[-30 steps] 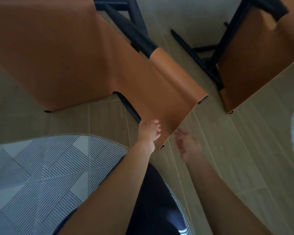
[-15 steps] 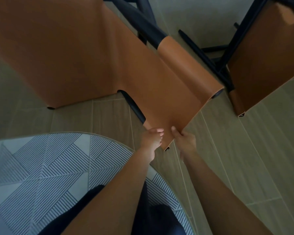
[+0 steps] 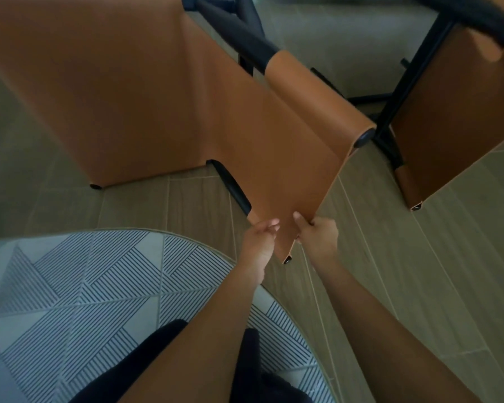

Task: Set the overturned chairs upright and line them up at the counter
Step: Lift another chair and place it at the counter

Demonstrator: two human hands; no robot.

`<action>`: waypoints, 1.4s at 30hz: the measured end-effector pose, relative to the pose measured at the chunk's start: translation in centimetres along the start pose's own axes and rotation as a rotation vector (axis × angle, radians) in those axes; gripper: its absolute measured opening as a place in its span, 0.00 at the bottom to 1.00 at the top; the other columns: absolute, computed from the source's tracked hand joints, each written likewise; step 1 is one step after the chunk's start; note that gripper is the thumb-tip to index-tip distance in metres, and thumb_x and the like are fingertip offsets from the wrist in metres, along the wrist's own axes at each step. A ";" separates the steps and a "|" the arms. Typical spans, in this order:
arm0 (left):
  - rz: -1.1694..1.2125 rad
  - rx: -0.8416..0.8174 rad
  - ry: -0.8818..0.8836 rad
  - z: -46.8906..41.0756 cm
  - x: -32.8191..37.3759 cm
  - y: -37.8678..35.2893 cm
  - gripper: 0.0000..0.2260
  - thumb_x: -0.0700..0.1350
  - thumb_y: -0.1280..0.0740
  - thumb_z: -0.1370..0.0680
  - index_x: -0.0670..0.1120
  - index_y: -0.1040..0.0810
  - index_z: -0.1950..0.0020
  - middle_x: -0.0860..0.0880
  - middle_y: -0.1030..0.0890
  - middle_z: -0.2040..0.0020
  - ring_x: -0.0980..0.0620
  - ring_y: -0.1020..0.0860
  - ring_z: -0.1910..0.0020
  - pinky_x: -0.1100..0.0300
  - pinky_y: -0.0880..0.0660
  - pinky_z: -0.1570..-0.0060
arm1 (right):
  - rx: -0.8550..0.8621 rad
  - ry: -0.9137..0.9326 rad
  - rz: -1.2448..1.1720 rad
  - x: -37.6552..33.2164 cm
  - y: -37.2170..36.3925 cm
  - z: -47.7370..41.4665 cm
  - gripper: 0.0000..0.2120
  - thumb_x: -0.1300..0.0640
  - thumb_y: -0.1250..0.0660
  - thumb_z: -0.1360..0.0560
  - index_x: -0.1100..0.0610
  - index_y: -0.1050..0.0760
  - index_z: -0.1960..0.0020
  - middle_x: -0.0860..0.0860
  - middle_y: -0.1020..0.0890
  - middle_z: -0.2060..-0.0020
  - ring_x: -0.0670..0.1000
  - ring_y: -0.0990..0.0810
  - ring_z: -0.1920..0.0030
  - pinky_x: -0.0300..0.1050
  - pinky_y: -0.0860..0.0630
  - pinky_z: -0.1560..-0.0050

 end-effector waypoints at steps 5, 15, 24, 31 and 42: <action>-0.094 -0.037 -0.082 1.4 1.1 -0.2 0.19 0.25 0.43 0.23 0.37 0.25 0.36 0.43 0.23 0.35 0.58 0.27 0.45 0.80 0.31 0.65 | -0.035 -0.074 -0.062 0.4 -1.3 2.6 0.21 0.57 0.29 0.24 0.76 0.24 0.60 0.70 0.19 0.62 0.69 0.18 0.58 0.66 0.21 0.54; -0.519 0.067 -0.449 7.8 4.3 3.0 0.37 0.33 0.37 0.23 0.58 0.47 0.21 0.45 0.25 0.34 0.48 0.20 0.46 0.57 0.21 0.53 | -0.133 -0.025 -0.141 -9.0 -1.5 7.4 0.20 0.57 0.28 0.24 0.71 0.25 0.68 0.69 0.19 0.66 0.69 0.18 0.61 0.68 0.21 0.58; -0.471 0.439 -0.508 14.9 14.1 8.7 0.30 0.42 0.44 0.17 0.69 0.54 0.26 0.53 0.28 0.29 0.49 0.21 0.45 0.68 0.29 0.64 | -0.310 -0.045 -0.233 -24.3 -2.8 11.4 0.11 0.63 0.29 0.25 0.65 0.22 0.65 0.63 0.17 0.67 0.59 0.15 0.68 0.53 0.17 0.67; -0.546 0.506 -0.504 18.4 24.8 12.1 0.23 0.36 0.42 0.18 0.48 0.36 0.24 0.42 0.17 0.53 0.44 0.20 0.61 0.50 0.23 0.61 | -0.394 -0.142 -0.303 -35.1 -3.1 11.5 0.12 0.68 0.30 0.25 0.59 0.24 0.66 0.58 0.19 0.70 0.55 0.17 0.72 0.46 0.19 0.72; -0.688 0.507 -0.475 19.7 45.3 16.9 0.18 0.30 0.40 0.28 0.42 0.22 0.42 0.42 0.19 0.59 0.41 0.22 0.61 0.54 0.28 0.65 | -0.486 -0.175 -0.266 -54.5 -5.7 7.3 0.10 0.72 0.35 0.25 0.63 0.26 0.63 0.59 0.21 0.70 0.56 0.18 0.73 0.48 0.19 0.72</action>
Point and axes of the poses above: each hand's wrist, its own z-axis away from the middle knuckle, its own y-axis out of the back of the hand, x = y × z, the point moved 10 cm from there along -z, towards the middle knuckle
